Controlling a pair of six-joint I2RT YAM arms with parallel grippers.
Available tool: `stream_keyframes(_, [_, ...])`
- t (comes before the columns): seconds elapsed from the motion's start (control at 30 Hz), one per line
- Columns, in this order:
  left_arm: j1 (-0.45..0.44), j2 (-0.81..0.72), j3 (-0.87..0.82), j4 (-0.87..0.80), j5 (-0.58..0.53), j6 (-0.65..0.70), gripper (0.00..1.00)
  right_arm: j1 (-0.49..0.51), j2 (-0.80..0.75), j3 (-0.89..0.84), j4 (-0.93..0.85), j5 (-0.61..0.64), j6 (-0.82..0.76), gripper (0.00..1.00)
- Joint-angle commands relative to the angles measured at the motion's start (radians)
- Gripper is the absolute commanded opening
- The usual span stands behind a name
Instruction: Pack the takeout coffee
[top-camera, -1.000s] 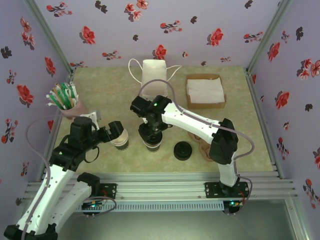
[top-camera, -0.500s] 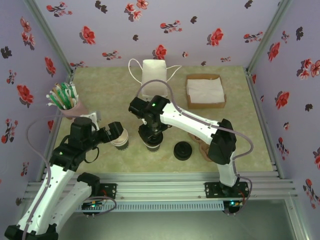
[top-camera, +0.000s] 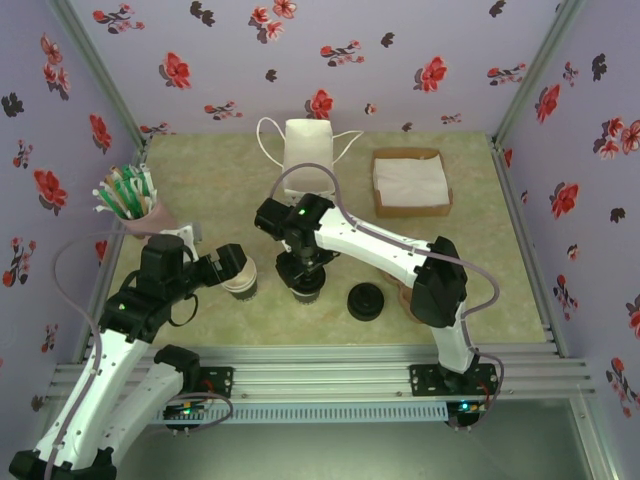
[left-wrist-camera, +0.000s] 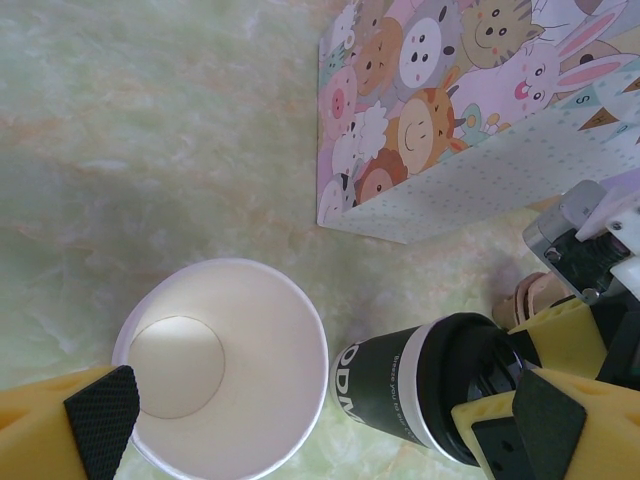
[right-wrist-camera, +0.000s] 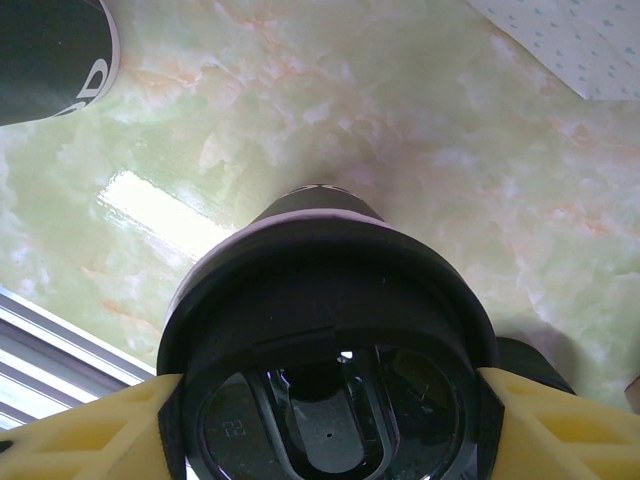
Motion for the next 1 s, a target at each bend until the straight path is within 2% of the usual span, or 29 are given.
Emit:
stream_keyframes(0.0, [0.01,-0.011,-0.009,-0.011,0.009,0.023,0.99,0.01,0.016,0.026,-0.017,-0.001,-0.007,0.68])
stream_keyframes(0.97, [0.012,-0.012,-0.003,-0.012,0.009,0.026,0.99,0.017,0.056,0.047,-0.03,-0.004,-0.013,0.67])
